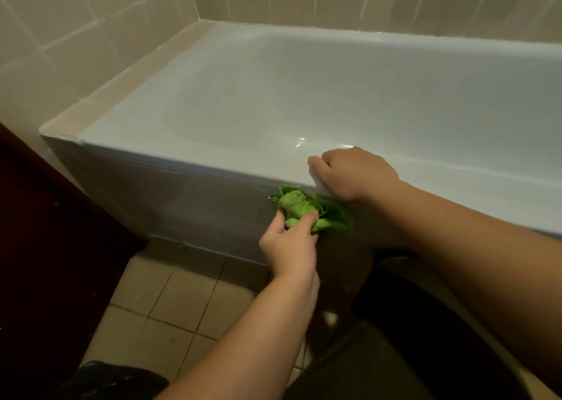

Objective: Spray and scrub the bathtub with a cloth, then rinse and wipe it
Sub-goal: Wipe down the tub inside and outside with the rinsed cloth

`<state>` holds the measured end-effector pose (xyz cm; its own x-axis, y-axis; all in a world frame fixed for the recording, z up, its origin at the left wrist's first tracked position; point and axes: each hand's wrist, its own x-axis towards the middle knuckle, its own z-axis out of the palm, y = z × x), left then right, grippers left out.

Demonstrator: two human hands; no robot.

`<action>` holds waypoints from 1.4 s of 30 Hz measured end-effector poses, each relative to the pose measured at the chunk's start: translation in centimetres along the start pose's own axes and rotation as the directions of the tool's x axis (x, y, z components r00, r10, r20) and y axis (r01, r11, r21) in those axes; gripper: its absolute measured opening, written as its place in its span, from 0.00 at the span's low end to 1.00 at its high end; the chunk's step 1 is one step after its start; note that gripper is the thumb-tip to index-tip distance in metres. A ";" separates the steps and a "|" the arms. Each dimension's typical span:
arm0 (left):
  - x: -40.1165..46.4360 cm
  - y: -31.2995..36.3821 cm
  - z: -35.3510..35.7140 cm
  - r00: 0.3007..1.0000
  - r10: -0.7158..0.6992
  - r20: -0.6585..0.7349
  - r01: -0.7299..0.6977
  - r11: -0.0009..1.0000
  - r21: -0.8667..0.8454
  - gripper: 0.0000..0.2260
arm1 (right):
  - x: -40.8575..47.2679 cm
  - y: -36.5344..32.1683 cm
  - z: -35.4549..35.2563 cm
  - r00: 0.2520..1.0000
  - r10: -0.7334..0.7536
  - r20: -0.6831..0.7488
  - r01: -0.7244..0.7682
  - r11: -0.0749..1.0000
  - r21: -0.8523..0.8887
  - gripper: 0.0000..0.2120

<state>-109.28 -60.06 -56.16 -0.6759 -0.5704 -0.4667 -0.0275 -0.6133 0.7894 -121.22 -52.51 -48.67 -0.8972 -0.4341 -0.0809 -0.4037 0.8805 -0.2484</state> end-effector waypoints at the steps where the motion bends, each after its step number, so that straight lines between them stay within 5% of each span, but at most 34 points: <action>1: 0.1 0.2 0.1 1.000 0.020 0.002 -0.020 1.000 -0.020 0.20 | 0.0 0.1 0.0 1.000 0.005 0.000 -0.005 1.000 0.006 0.25; 7: 1.0 0.4 -1.3 0.984 0.158 -0.085 -0.156 0.987 0.029 0.26 | -0.1 1.3 0.0 1.000 -0.011 -0.028 0.012 0.999 0.037 0.23; 14: -0.1 2.2 -0.5 0.987 0.159 -0.010 -0.159 0.987 0.016 0.21 | -0.7 1.1 -0.2 0.998 0.018 -0.063 -0.015 0.999 0.047 0.21; 20: 1.3 3.8 -3.8 0.900 0.435 0.037 -0.404 0.800 0.444 0.23 | -1.5 2.5 -0.4 0.998 -0.004 -0.063 0.009 0.997 0.074 0.23; 26: 0.2 2.8 -1.7 0.915 0.403 0.000 -0.367 0.835 0.410 0.24 | -1.5 2.7 -0.3 0.992 0.030 -0.120 -0.012 0.990 0.143 0.18; 30: -1.3 1.0 -1.4 0.919 0.370 0.137 -0.389 0.796 0.463 0.27 | -1.2 3.3 -0.3 0.993 0.037 -0.109 -0.017 0.984 0.176 0.15; 37: 1.4 4.3 -3.5 0.813 0.578 0.069 -0.539 0.702 0.466 0.24 | -1.5 4.3 0.2 0.988 0.081 -0.131 -0.073 0.995 0.060 0.20; 39: 1.2 3.6 -3.6 0.823 0.547 0.154 -0.534 0.652 0.538 0.25 | -1.8 4.2 0.1 0.985 0.099 -0.140 -0.093 0.994 0.050 0.20; 42: 0.2 2.4 -3.5 0.881 0.318 0.350 -0.473 0.610 0.635 0.23 | -2.5 4.0 -0.3 0.986 0.085 -0.141 -0.077 0.995 0.057 0.20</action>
<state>-106.90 -63.54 -55.71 -0.8622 -0.5062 -0.0204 -0.1651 0.2426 0.9560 -120.67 -47.89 -49.18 -0.9444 -0.3269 0.0351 -0.3223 0.8992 -0.2960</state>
